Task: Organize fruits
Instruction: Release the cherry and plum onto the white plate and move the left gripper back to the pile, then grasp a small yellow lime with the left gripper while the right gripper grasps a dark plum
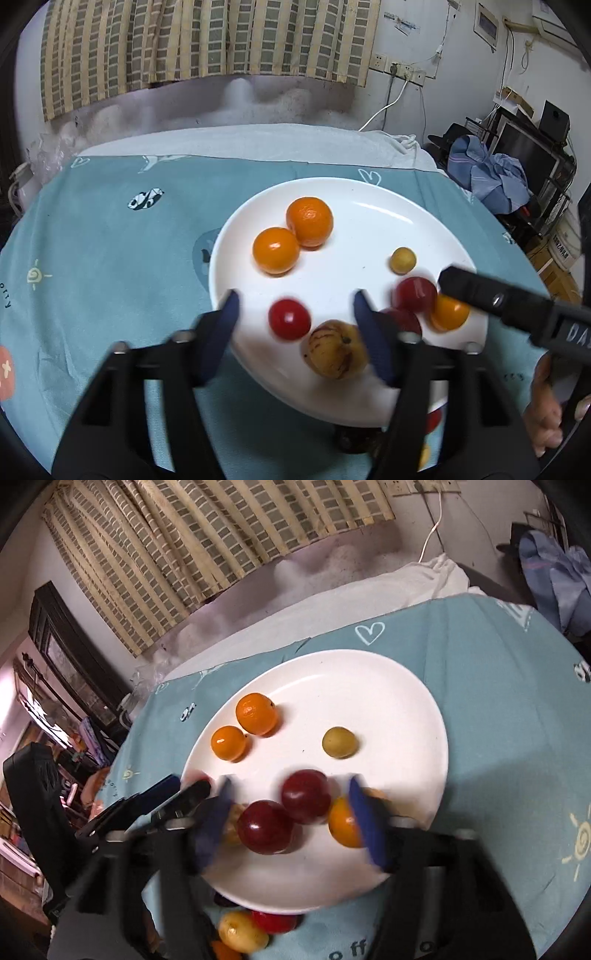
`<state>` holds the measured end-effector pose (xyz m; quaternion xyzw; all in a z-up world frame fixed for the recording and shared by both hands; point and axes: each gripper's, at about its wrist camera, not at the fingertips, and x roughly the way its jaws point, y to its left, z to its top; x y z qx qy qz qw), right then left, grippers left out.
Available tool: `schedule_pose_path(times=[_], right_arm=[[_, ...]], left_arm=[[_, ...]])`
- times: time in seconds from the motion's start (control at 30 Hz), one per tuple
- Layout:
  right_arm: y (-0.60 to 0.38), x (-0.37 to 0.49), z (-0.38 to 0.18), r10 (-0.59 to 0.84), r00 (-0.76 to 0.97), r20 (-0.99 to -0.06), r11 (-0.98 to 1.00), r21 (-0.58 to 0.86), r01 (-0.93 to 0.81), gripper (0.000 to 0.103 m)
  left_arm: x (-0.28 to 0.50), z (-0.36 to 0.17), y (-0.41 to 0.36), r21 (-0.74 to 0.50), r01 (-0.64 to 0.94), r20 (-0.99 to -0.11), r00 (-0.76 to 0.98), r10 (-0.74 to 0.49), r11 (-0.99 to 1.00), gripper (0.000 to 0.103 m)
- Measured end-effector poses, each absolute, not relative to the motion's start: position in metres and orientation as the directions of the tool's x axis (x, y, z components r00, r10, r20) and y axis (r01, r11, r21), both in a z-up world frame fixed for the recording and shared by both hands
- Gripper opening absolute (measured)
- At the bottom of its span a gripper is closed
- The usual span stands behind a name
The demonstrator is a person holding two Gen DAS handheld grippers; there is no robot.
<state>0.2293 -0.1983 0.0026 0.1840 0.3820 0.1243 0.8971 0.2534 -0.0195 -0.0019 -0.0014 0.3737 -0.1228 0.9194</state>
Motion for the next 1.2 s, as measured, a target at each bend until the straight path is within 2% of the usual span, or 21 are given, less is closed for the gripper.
schedule_pose_path(times=[0.13,0.17,0.2,0.27,0.47,0.6,0.8,0.93,1.03,1.17,1.2], right_arm=[[-0.2,0.209,0.021,0.342,0.718,-0.607,0.913,0.395,-0.101,0.068],[-0.202,0.202,0.026,0.351,0.722,-0.596,0.908,0.405,-0.107,0.068],[-0.204,0.191,0.032,0.36,0.728,-0.584,0.903,0.413,-0.116,0.068],[-0.204,0.173,0.039,0.362,0.734,-0.574,0.905,0.405,-0.129,0.068],[-0.2,0.089,0.017,0.396,0.715,-0.576,0.907,0.37,-0.204,0.068],[-0.194,0.052,-0.002,0.4,0.677,-0.617,0.912,0.339,-0.23,0.068],[-0.17,0.041,-0.018,0.358,0.644,-0.677,0.933,0.229,-0.278,0.066],[-0.164,0.043,-0.024,0.344,0.623,-0.703,0.936,0.205,-0.285,0.06],[-0.164,0.046,-0.028,0.333,0.611,-0.719,0.94,0.206,-0.27,0.054],[-0.163,0.047,-0.029,0.326,0.606,-0.726,0.942,0.197,-0.272,0.05],[-0.162,0.047,-0.03,0.325,0.606,-0.726,0.942,0.194,-0.273,0.049]], left_arm=[[0.241,0.003,-0.012,-0.1,0.21,-0.676,0.703,-0.221,0.973,0.068],[0.235,0.005,-0.009,-0.108,0.205,-0.672,0.706,-0.224,0.973,0.07],[0.225,0.006,-0.004,-0.116,0.198,-0.667,0.711,-0.223,0.973,0.078],[0.206,0.007,0.004,-0.12,0.185,-0.659,0.72,-0.218,0.975,0.084],[0.122,-0.002,0.019,-0.12,0.208,-0.642,0.729,-0.236,0.971,0.084],[0.075,-0.013,0.007,-0.021,0.271,-0.65,0.727,-0.219,0.962,0.084],[0.054,-0.027,-0.017,0.079,0.368,-0.686,0.694,-0.217,0.926,0.085],[0.059,-0.033,-0.02,0.067,0.393,-0.712,0.663,-0.232,0.917,0.085],[0.065,-0.035,-0.018,0.027,0.402,-0.72,0.643,-0.262,0.915,0.084],[0.07,-0.038,-0.019,-0.013,0.421,-0.732,0.614,-0.295,0.907,0.072],[0.071,-0.038,-0.021,-0.019,0.428,-0.735,0.607,-0.302,0.904,0.066]])
